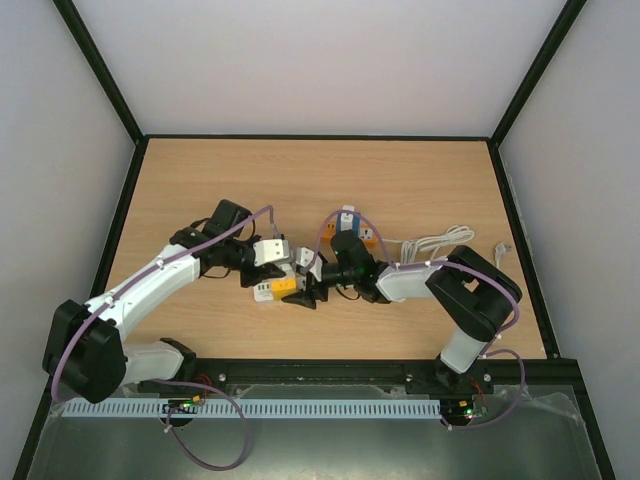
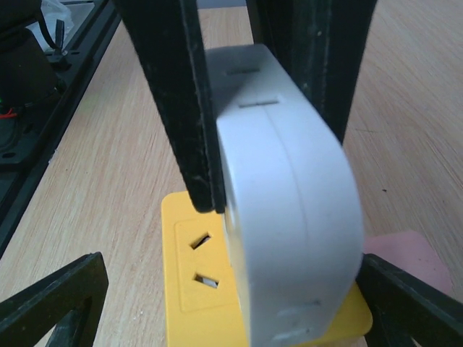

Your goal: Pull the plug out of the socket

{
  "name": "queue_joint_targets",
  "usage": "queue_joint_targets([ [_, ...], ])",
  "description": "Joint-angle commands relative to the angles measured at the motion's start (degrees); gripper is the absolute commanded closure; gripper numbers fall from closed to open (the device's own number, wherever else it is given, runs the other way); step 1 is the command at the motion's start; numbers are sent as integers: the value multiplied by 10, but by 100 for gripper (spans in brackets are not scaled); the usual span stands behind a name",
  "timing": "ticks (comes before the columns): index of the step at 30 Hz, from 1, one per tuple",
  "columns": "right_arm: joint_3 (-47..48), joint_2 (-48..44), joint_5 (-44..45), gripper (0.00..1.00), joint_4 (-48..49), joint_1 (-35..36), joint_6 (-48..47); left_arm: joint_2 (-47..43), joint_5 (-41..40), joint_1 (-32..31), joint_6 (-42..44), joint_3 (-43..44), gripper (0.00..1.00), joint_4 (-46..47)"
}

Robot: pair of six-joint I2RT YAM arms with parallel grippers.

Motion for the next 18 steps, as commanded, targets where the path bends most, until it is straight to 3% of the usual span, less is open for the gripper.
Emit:
queue_joint_targets([
  [1,-23,6,2,11,27,5,-2,-2,14,-6,1,-17,97,-4],
  [6,-31,14,10,20,38,5,5,-5,16,-6,-6,-20,95,2],
  [8,-28,21,13,18,45,5,11,-8,15,-6,-8,-22,95,4],
  [12,-24,30,13,4,55,4,28,-12,12,-7,-9,-23,95,2],
  [18,-27,22,25,7,62,3,31,-14,9,-12,-8,-25,95,2],
])
